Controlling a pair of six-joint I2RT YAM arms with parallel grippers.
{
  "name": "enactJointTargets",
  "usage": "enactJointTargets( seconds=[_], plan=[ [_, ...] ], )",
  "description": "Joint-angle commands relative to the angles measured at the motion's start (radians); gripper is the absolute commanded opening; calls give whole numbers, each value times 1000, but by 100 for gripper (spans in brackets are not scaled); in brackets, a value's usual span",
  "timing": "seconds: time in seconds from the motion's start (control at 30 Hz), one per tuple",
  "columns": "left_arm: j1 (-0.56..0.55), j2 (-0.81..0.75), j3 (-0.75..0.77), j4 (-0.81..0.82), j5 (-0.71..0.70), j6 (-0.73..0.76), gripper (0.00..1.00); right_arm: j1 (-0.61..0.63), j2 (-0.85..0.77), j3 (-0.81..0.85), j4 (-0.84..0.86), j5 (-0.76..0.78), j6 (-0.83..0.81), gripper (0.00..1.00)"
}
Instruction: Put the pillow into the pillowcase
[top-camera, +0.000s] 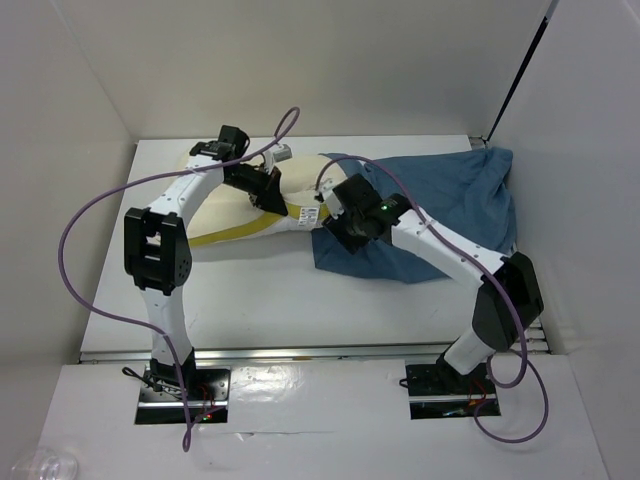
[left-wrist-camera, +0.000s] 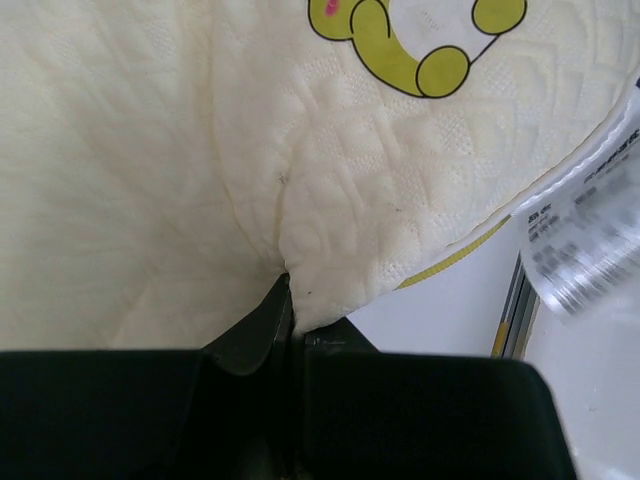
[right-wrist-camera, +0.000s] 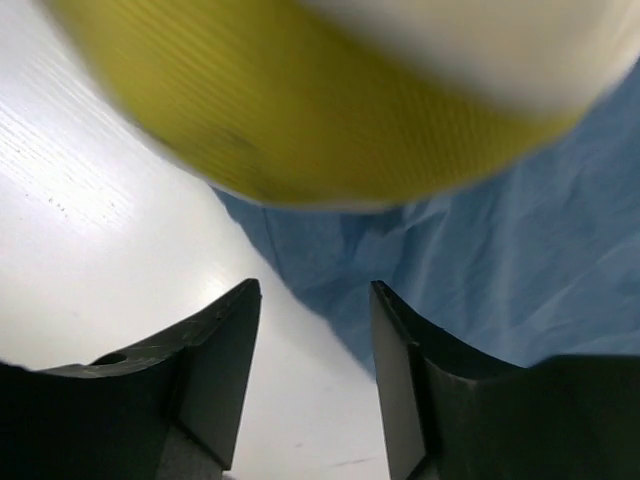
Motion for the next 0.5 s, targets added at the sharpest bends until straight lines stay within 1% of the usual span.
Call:
enactJointTargets(
  seconds=[0.0,0.1,0.13,0.27,0.33,0.47],
  plan=[
    [3,-64,11,49,9,-59,0,-52,-15,-45,-69,-80,182,54],
    [3,-64,33,49,9,-59,0,-98,37,-45,-81,-140,231,54],
    [3,-64,33,49,9,-59,0,-115,51,-45,-71,-164,247,53],
    [3,-73,42,37,9,-59,0,-236,140,30,-71,-273,317,50],
    [3,-73,42,37,9,-59,0,-261,173,68,-71,-316,351,50],
    [3,-73,42,27,9,-59,0,-270,218,141,-29,-313,409,50]
  ],
)
